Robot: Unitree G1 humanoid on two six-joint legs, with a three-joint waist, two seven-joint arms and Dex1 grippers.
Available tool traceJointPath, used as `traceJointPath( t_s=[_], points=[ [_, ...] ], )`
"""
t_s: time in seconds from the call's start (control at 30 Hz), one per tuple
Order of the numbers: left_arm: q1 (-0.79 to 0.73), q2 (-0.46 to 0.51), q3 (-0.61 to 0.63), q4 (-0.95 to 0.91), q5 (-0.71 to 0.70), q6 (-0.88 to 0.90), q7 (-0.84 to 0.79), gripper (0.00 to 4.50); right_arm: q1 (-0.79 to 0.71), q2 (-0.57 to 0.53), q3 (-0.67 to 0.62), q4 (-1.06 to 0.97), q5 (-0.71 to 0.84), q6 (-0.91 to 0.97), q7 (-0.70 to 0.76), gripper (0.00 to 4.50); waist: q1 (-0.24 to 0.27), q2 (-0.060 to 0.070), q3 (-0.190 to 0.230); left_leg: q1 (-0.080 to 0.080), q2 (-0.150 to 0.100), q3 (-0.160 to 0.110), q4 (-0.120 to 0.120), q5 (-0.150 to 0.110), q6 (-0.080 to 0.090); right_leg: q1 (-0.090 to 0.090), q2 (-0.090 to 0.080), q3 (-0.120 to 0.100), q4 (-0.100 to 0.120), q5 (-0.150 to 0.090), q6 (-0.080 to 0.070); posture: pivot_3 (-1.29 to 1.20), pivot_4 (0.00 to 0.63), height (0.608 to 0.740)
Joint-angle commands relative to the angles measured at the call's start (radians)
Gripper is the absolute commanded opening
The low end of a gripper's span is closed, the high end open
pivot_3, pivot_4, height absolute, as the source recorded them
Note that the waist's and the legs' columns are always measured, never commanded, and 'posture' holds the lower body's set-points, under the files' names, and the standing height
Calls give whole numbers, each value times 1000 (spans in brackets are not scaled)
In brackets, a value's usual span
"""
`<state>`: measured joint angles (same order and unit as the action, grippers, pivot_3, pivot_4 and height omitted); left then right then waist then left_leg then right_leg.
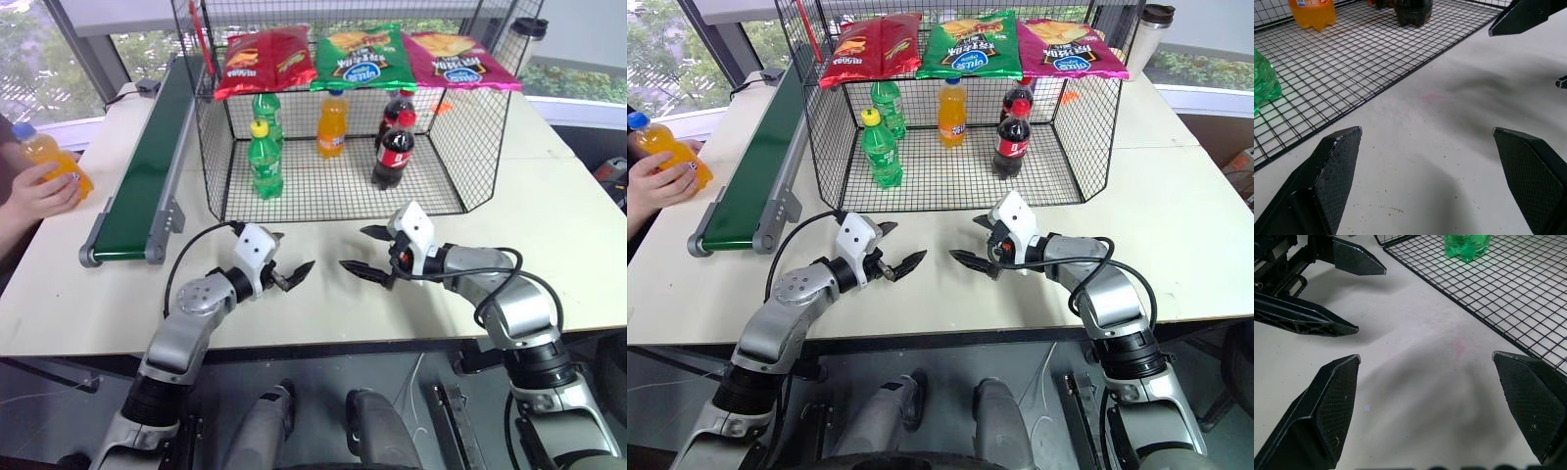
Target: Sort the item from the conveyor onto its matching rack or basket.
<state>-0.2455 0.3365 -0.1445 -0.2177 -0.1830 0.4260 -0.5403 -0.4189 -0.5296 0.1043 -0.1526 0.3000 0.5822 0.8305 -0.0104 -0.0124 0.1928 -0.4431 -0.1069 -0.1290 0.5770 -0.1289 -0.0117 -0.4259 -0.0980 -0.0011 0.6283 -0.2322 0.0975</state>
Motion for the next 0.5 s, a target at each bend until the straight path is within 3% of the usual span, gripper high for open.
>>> traceJointPath(
  t_s=[0.03, 0.5],
  points=[
    [-3, 3, -1, -32, 3, -10, -1, 4500, -28, -4, -12, -24, 12, -8, 3, 4478, 0, 0, 0, 0, 0, 0, 0, 0, 0, 0, 0, 0, 0, 0, 0, 0, 150, 738],
    [-9, 0, -7, -22, 7, -18, -2, 4500, -27, -10, -19, -35, 17, -8, 7, 4478, 0, 0, 0, 0, 0, 0, 0, 0, 0, 0, 0, 0, 0, 0, 0, 0, 150, 738]
  ],
)
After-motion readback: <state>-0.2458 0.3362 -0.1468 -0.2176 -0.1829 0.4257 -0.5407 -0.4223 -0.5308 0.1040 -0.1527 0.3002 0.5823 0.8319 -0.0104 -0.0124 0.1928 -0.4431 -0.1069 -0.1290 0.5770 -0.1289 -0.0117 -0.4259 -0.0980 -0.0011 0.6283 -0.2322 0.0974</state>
